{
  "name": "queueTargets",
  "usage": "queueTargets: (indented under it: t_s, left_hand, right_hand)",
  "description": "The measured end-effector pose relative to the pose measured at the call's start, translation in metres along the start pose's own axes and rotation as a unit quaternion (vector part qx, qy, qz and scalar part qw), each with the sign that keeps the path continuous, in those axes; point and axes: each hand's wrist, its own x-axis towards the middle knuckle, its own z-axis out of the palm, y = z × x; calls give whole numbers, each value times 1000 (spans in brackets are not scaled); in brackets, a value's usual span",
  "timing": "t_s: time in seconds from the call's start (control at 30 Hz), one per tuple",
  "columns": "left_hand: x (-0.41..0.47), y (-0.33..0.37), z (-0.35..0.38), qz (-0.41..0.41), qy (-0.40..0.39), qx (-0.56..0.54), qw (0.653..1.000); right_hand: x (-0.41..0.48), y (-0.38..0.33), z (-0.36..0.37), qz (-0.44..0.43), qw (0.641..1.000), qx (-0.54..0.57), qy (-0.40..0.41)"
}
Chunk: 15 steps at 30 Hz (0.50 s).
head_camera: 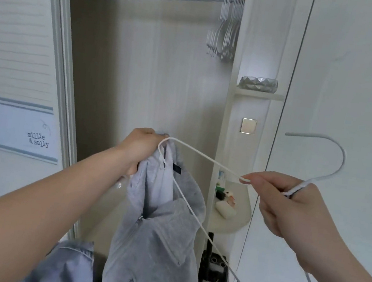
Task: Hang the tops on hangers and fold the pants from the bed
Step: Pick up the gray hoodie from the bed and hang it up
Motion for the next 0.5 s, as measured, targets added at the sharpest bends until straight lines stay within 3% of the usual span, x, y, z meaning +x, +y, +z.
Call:
queueTargets:
  t_s: [0.17,0.3,0.5]
  left_hand:
    - [-39,-48,20,0,-14,58,998]
    - [-67,-83,26,60,-6,170,984]
    - [-112,-112,35,114,-41,252,960]
  right_hand:
    - [-63,26,-4,44,998,-36,18]
    - [-108,36,-7,64,995,-72,14]
    - [-160,53,-2,127,989,-76,27]
